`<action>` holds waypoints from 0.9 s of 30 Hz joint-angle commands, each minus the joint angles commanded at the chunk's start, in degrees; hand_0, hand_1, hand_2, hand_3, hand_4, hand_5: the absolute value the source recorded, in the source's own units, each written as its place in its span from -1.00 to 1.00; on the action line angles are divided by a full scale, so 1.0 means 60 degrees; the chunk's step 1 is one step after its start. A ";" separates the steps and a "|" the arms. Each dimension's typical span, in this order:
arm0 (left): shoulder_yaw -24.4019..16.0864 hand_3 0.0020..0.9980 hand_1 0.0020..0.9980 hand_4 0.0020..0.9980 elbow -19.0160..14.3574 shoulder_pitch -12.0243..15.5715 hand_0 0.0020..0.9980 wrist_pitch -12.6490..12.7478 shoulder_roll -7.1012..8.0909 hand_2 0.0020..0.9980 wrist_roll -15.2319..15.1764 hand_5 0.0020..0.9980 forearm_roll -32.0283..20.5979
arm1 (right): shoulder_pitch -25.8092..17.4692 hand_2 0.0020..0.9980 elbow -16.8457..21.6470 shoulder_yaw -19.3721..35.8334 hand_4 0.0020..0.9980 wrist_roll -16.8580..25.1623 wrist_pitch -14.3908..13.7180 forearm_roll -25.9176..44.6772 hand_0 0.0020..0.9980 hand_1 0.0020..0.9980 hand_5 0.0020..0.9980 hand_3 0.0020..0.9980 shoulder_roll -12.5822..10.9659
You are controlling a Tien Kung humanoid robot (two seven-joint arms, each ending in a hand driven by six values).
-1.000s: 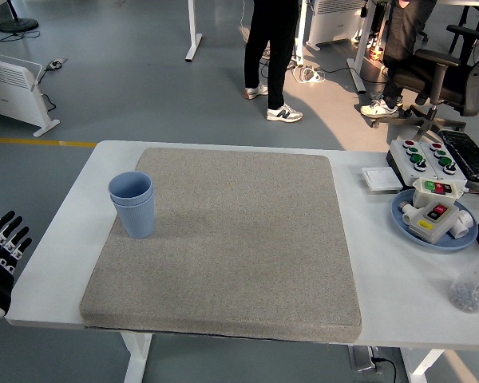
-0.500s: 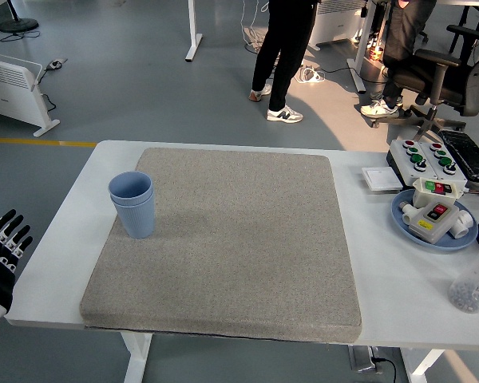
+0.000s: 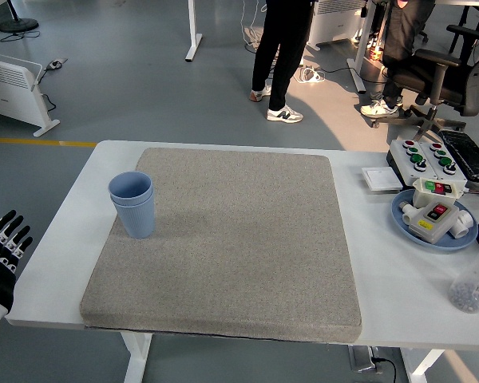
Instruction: Push cup pick cup insert cup
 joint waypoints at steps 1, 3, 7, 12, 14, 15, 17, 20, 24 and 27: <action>0.0016 0.67 0.75 0.43 0.0006 -0.0005 0.74 0.0007 0.0003 0.78 -0.0004 1.00 -0.0004 | 0.0004 0.19 0.0000 -0.0006 -0.69 -0.0003 0.0005 -0.0011 0.06 0.09 0.56 0.23 0.0000; 0.0035 0.67 0.75 0.43 0.0012 -0.0017 0.74 0.0014 0.0005 0.78 -0.0007 1.00 0.0001 | 0.0007 0.19 0.0000 -0.0015 -0.69 -0.0011 0.0008 -0.0021 0.06 0.09 0.56 0.23 0.0001; 0.0064 0.67 0.75 0.43 0.0032 -0.0039 0.74 0.0053 0.0002 0.78 -0.0026 1.00 -0.0010 | 0.0018 0.18 0.0000 -0.0059 -0.69 -0.0025 0.0004 -0.0020 0.06 0.09 0.57 0.23 -0.0001; 0.0061 0.67 0.73 0.43 0.0053 -0.0037 0.72 0.0204 -0.0006 0.77 -0.0128 1.00 -0.0098 | 0.0017 0.18 0.0000 -0.0043 -0.69 -0.0015 -0.0011 0.0009 0.06 0.09 0.57 0.23 -0.0001; 0.0050 0.67 0.73 0.43 0.0052 -0.0020 0.72 0.0220 -0.0006 0.77 -0.0144 1.00 -0.0108 | 0.0017 0.18 0.0000 -0.0035 -0.69 -0.0004 -0.0012 0.0015 0.06 0.09 0.57 0.23 -0.0002; 0.0045 0.67 0.73 0.43 0.0049 -0.0015 0.72 0.0225 -0.0005 0.77 -0.0151 1.00 -0.0111 | 0.0018 0.18 0.0000 -0.0030 -0.69 0.0000 -0.0013 0.0016 0.06 0.09 0.57 0.23 -0.0003; 0.0042 0.67 0.73 0.43 0.0049 -0.0016 0.72 0.0230 -0.0004 0.77 -0.0157 1.00 -0.0111 | 0.0020 0.18 0.0000 -0.0025 -0.69 0.0006 -0.0014 0.0018 0.06 0.09 0.57 0.23 -0.0005; 0.0057 0.66 0.73 0.43 0.0056 -0.0032 0.72 0.0232 -0.0004 0.77 -0.0155 1.00 -0.0108 | 0.0030 0.18 0.0000 -0.0027 -0.69 0.0015 -0.0007 0.0011 0.06 0.09 0.57 0.23 -0.0015; 0.0092 0.66 0.73 0.43 0.0070 -0.0050 0.72 0.0239 -0.0003 0.77 -0.0152 1.00 -0.0102 | 0.0030 0.18 0.0000 -0.0009 -0.69 0.0027 -0.0015 0.0027 0.06 0.09 0.57 0.23 -0.0010; 0.0108 0.66 0.73 0.42 0.0085 -0.0049 0.72 0.0245 0.0004 0.76 -0.0151 1.00 -0.0109 | 0.0021 0.18 0.0000 -0.0010 -0.69 0.0026 -0.0015 0.0017 0.06 0.09 0.56 0.22 -0.0010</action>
